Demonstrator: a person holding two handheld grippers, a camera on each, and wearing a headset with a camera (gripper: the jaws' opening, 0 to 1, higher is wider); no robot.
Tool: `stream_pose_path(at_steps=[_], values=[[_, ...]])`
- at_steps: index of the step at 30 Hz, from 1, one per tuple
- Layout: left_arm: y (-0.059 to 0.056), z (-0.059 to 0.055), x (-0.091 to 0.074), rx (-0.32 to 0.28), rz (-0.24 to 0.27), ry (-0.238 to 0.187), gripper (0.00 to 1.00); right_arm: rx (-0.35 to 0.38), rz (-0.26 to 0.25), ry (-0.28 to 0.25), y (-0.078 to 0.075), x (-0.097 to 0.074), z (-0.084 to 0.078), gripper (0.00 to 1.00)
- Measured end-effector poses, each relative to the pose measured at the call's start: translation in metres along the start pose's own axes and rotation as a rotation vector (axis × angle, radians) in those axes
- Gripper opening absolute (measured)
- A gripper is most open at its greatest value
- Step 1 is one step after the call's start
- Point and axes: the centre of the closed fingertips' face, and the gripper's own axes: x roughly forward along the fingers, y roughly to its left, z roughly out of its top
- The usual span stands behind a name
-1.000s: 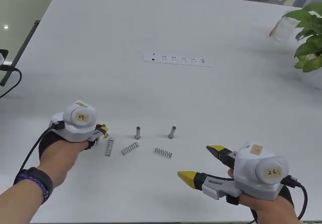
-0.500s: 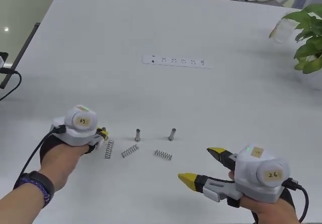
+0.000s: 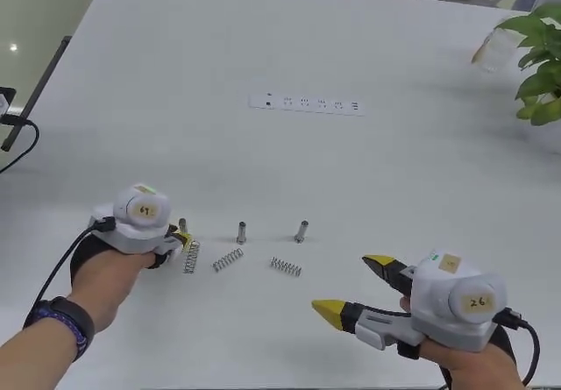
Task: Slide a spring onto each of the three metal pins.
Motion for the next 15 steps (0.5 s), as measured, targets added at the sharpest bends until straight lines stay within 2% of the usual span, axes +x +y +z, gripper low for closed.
stream_pose_path(at_steps=[8, 15], values=[[-0.004, -0.008, -0.007, -0.013, -0.017, 0.005, 0.16, 0.002, 0.004, 0.001, 0.0, 0.001, -0.001, 0.64], [-0.004, -0.026, -0.013, -0.021, -0.019, 0.025, 0.19, 0.001, 0.006, -0.001, 0.002, 0.002, -0.002, 0.64]])
